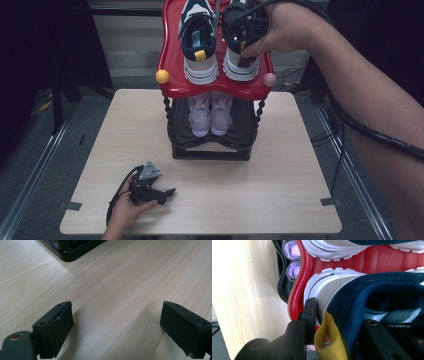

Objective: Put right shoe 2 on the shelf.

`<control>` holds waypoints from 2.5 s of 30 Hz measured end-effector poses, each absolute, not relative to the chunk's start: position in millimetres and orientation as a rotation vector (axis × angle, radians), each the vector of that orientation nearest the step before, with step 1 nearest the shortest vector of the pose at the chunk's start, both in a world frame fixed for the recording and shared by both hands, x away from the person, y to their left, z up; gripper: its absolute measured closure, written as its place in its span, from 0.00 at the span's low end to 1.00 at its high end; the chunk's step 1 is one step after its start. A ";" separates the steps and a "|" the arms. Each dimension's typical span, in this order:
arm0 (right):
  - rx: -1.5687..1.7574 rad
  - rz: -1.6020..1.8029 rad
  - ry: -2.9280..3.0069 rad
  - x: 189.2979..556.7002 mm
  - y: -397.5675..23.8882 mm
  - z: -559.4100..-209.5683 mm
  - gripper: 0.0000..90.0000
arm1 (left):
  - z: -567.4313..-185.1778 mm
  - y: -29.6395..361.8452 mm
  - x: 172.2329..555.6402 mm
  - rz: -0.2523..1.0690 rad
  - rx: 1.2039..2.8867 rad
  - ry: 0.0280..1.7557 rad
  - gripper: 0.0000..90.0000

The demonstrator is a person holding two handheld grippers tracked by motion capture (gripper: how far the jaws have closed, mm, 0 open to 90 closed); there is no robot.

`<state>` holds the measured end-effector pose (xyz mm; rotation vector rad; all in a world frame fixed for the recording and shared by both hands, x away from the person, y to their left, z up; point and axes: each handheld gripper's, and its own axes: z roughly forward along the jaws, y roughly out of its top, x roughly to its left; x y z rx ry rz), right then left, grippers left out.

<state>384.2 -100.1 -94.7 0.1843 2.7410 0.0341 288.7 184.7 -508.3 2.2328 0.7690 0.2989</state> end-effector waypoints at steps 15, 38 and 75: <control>0.141 0.007 2.736 388.6 -94.9 -103.2 0.76 | -508.3 184.7 288.6 0.297 2.233 0.769 0.12; 0.140 0.058 2.727 391.6 -96.0 -115.4 0.76 | -508.3 184.7 288.7 0.299 2.233 0.769 0.12; 0.360 0.240 2.743 395.2 -106.5 -102.5 0.41 | -508.3 184.7 288.7 0.298 2.232 0.769 0.12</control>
